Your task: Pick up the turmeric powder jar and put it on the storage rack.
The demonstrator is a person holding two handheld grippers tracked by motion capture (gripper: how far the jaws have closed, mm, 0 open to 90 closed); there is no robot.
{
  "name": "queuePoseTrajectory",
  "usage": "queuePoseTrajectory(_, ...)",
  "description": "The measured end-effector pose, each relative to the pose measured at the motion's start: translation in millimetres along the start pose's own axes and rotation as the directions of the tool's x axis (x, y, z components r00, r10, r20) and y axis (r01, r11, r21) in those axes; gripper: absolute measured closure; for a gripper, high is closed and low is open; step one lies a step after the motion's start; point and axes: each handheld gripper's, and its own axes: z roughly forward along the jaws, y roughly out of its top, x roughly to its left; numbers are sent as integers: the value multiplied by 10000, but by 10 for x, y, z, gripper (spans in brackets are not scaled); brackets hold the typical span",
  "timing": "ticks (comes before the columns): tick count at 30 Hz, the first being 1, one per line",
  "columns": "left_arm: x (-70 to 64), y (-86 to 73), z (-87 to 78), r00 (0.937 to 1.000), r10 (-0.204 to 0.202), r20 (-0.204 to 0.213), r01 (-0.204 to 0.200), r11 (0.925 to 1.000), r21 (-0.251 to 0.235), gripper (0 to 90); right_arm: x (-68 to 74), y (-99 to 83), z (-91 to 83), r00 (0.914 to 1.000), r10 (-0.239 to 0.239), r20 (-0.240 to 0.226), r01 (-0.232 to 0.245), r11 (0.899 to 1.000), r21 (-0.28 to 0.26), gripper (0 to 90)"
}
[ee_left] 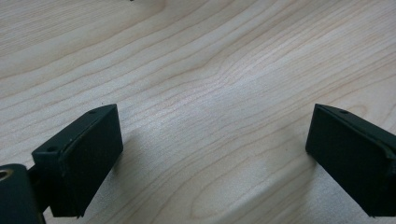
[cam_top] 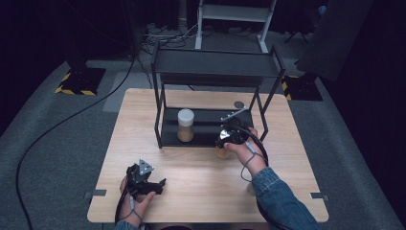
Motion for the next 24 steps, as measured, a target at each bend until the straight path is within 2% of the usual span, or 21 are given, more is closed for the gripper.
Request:
queuePoseTrajectory(13,-7,12,10,10000,-62,-67,62,10000,6,35,-31,360,153,10000,2,-9,-2,9999,-132,313)
queuePoseTrajectory(24,-13,13,13,9999,-73,-89,73,10000,0,34,-27,491,379,9997,-198,104,201,9996,-222,312)
